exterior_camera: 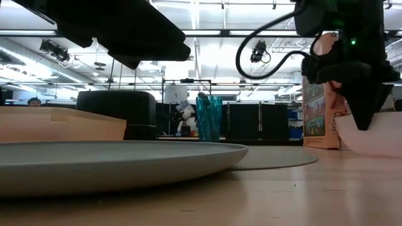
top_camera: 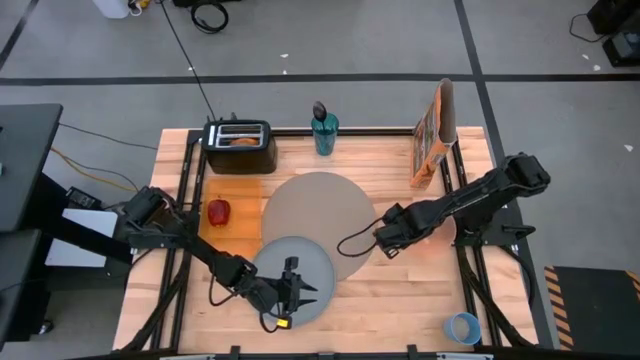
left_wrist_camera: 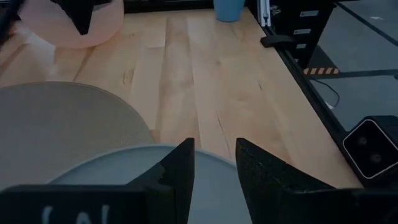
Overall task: Arrange a breakfast setting
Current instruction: Put the orange bowl on the gray placemat to the top of the blue plate
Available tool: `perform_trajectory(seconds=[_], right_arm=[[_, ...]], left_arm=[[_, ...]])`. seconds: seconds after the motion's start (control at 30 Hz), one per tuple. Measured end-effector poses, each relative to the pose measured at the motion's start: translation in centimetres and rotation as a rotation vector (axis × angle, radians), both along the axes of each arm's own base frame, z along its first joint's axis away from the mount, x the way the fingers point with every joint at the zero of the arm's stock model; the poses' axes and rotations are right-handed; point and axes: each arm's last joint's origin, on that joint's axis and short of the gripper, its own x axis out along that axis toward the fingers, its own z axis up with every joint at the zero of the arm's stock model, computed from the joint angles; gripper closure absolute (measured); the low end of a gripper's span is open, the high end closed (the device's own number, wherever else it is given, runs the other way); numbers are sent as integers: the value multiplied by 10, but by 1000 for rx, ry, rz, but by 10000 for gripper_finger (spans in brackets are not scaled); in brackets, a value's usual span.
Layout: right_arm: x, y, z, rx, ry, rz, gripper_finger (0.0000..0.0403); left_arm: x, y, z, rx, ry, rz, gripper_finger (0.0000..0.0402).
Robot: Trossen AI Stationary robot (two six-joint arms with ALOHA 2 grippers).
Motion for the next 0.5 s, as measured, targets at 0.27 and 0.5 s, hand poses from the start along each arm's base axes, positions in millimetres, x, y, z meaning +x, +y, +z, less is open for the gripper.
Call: perform_trajectory(seconds=[0.27,0.5], right_arm=[[14,14,46,100,-174,79,379],[52,31,98,-71,-439,728,390]], left_arm=[[-10,-9,3,18,18,-39,276],[-34,-9,43,12,6,-85,276]])
